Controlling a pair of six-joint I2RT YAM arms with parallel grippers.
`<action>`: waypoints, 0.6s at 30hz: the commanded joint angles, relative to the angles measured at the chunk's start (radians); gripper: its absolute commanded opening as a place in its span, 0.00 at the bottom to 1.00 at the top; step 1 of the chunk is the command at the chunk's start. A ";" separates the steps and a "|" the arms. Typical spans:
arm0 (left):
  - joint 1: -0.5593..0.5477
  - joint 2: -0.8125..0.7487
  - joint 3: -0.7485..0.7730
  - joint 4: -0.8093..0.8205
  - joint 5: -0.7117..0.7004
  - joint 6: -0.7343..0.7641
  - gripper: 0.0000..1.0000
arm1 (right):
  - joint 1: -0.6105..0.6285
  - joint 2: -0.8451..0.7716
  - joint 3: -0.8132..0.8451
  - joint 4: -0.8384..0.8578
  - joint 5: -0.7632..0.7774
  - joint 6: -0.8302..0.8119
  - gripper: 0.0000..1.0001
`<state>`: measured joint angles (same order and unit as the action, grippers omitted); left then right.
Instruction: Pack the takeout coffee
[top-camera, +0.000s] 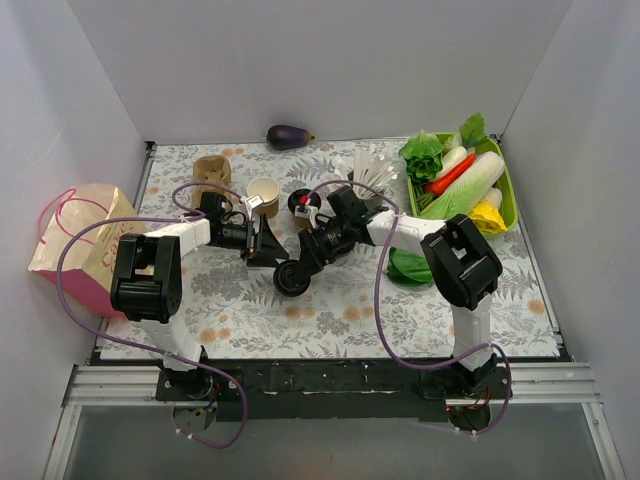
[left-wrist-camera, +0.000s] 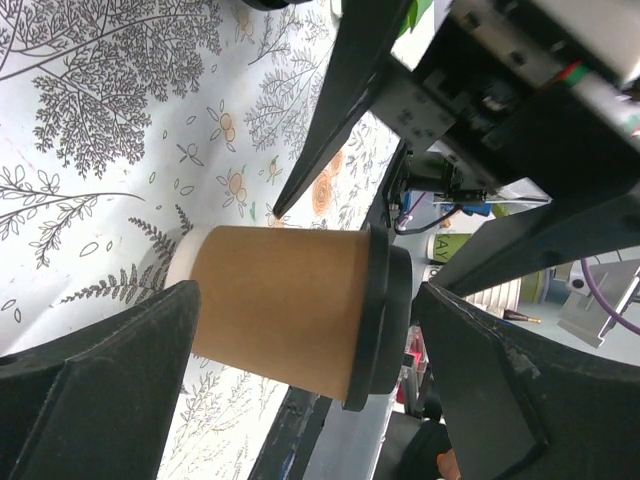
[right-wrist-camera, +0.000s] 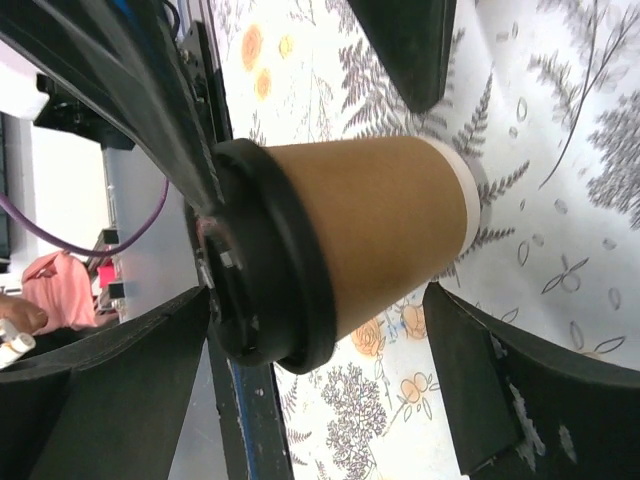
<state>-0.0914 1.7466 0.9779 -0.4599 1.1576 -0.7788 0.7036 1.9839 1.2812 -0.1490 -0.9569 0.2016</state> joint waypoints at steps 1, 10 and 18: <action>-0.001 -0.071 0.035 -0.066 -0.028 0.085 0.91 | -0.001 -0.023 0.087 -0.043 0.026 -0.034 0.96; -0.001 -0.194 0.082 -0.022 -0.199 0.058 0.93 | -0.007 -0.080 0.130 -0.110 0.098 -0.129 0.98; 0.005 -0.285 0.232 -0.171 -0.454 0.168 0.98 | -0.016 -0.181 0.136 -0.221 0.220 -0.313 0.98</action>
<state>-0.0910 1.5562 1.1164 -0.5568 0.8787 -0.6861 0.6945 1.8969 1.3785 -0.3050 -0.8036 0.0204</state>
